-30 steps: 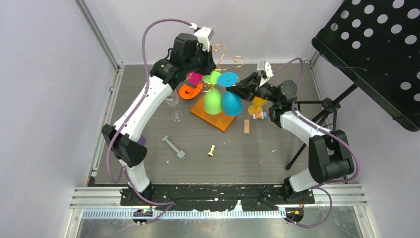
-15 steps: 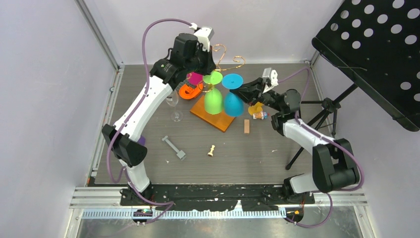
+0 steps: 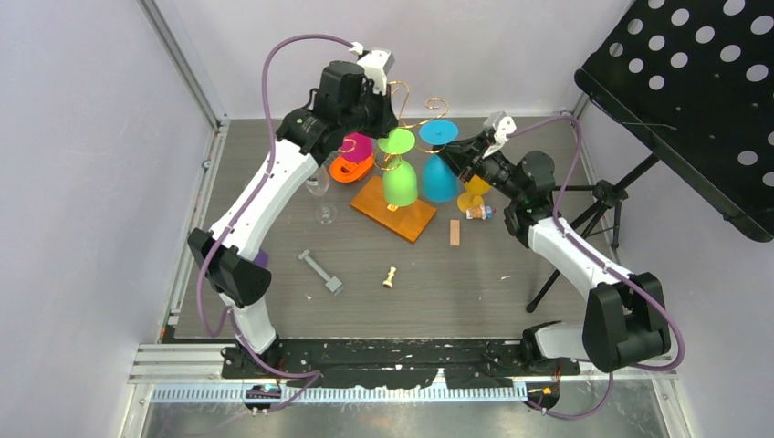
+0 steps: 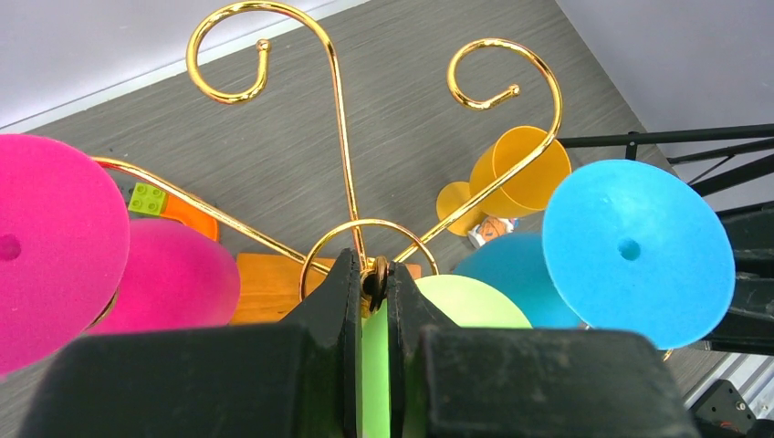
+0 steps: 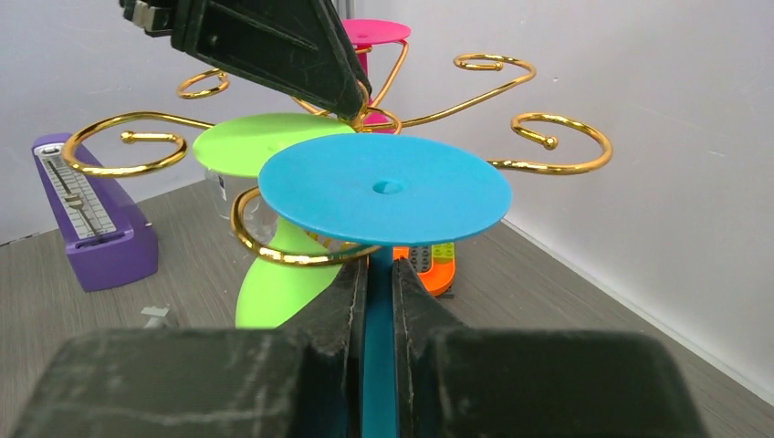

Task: Place the wine glass upside down on the wine glass rack
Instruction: Turn the wine glass upside down at the wine rack.

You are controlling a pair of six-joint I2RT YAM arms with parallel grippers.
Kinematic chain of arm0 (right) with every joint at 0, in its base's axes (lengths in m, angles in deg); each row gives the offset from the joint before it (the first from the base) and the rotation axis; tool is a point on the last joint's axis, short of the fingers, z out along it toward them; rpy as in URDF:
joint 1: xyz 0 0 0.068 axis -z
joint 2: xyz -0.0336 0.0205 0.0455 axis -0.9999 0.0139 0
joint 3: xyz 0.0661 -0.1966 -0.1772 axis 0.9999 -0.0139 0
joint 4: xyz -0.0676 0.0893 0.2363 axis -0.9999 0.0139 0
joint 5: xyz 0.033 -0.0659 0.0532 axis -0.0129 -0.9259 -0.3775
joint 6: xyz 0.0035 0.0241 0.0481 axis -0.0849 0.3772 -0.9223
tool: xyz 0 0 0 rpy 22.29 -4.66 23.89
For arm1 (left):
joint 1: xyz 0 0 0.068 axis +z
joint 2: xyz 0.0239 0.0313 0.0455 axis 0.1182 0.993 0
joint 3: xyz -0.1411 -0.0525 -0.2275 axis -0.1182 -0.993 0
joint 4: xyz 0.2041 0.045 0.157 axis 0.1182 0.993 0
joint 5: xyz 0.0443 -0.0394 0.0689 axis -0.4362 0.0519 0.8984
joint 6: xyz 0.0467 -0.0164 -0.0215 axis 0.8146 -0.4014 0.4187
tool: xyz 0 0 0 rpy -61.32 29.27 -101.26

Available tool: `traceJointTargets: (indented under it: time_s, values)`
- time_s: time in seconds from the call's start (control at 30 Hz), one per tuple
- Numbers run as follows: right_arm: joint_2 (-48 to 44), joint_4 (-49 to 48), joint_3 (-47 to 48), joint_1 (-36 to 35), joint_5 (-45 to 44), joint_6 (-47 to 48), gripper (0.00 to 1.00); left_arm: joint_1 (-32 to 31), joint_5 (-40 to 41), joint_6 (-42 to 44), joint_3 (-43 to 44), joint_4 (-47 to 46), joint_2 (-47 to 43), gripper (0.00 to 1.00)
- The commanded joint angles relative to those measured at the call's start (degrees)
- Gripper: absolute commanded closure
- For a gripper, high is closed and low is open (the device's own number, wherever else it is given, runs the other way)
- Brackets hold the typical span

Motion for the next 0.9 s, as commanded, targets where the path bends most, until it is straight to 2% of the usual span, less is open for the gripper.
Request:
traceJointTargets:
  time_s: [0.0, 0.27, 0.3, 0.33, 0.43, 0.63, 0.87]
  values:
    - [1.8, 7.49, 5.35, -0.44, 0.31, 4.31, 0.94, 0.48, 1.24, 0.23, 0.71, 0.79, -0.09, 1.0]
    - [2.35, 7.02, 5.8, -1.75, 5.26, 5.25, 0.81, 0.45, 0.91, 0.23, 0.24, 0.74, -0.14, 1.0]
    - [1.95, 7.08, 5.48, -1.86, 4.53, 5.26, 0.79, 0.52, 0.91, 0.23, 0.13, 0.87, -0.18, 1.0]
    - [1.7, 7.08, 5.25, -1.82, 3.12, 5.32, 0.72, 0.49, 0.91, 0.31, 0.14, 0.86, -0.31, 1.0]
    - [-0.28, 7.02, 3.69, -1.84, -0.43, 6.2, 0.65, 0.48, 1.1, 0.48, 0.04, 0.96, -0.52, 1.0]
    - [-4.74, 6.91, 0.62, -1.82, -7.03, 8.42, 0.45, 0.54, 1.15, 0.49, -0.07, 1.13, -0.89, 1.0]
    - [-11.49, 6.58, -3.42, -1.8, -10.18, 9.03, 0.38, 0.47, 1.3, 0.57, -0.07, 1.12, -1.15, 1.0]
